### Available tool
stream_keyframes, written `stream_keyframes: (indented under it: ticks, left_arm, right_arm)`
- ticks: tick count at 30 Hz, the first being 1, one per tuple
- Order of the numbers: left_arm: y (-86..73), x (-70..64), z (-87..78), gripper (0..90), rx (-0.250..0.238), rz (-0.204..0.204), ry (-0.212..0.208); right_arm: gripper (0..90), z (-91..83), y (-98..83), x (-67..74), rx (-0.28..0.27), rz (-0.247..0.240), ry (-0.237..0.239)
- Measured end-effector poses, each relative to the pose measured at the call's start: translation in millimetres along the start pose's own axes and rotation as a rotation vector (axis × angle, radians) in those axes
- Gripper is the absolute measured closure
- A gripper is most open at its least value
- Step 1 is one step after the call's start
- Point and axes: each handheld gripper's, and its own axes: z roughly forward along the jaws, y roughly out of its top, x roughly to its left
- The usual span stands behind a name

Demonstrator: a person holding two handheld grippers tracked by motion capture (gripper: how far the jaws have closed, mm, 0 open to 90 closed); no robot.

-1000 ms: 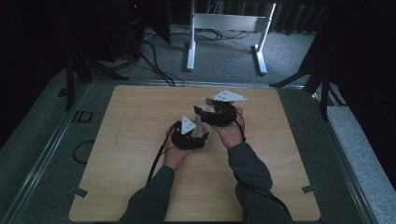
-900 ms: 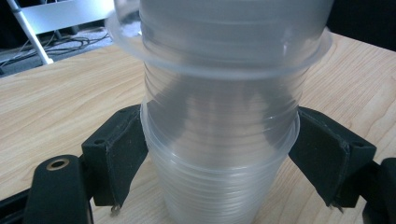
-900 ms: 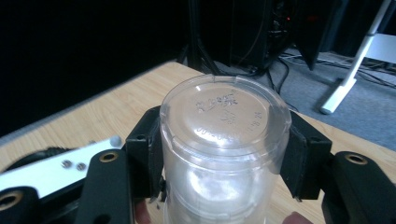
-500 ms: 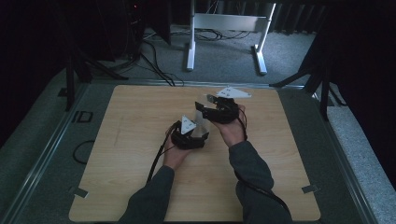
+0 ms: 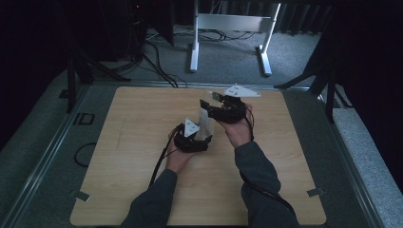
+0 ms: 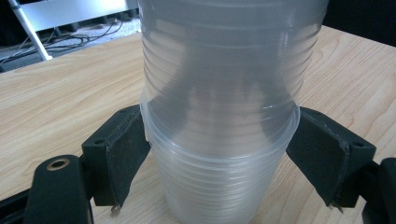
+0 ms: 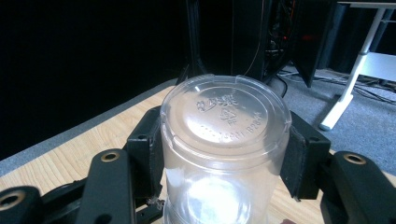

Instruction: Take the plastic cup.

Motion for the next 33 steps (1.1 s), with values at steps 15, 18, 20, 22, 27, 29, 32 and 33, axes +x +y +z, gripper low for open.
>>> stream_keyframes:
  ticks: [15,18,20,22,27,29,32,33]
  left_arm:
    - [-2.1,-1.0,-0.7,20.4,0.009,-0.003,0.013]
    - [-3.8,-1.3,-0.8,20.3,0.007,-0.009,0.018]
    - [-4.5,-1.1,-1.0,20.0,0.008,-0.013,0.024]
    - [-4.8,0.0,-2.0,18.6,0.009,-0.017,0.023]
    - [-5.8,3.7,-2.8,15.1,0.015,-0.033,0.031]
    - [-6.3,4.5,-3.5,14.7,0.015,-0.038,0.026]
    - [-6.5,4.9,-7.3,14.4,0.004,-0.041,0.024]
    - [-6.3,5.2,-8.4,14.3,-0.001,-0.047,0.022]
  right_arm:
    - [41.5,-9.4,13.4,-0.5,-0.033,0.014,0.017]
    - [41.5,-13.2,17.3,-1.9,-0.052,0.031,0.027]
    - [41.5,-14.8,19.3,-2.2,-0.056,0.027,0.025]
    - [41.5,-16.8,21.1,-2.3,-0.061,0.024,0.024]
    - [41.5,-23.3,25.7,-3.0,-0.075,0.015,0.021]
    - [41.4,-24.2,26.2,-3.1,-0.075,0.017,0.02]
    - [41.5,-28.2,27.0,-7.1,-0.079,0.015,0.007]
    - [41.5,-29.6,26.8,-8.8,-0.079,0.018,0.002]
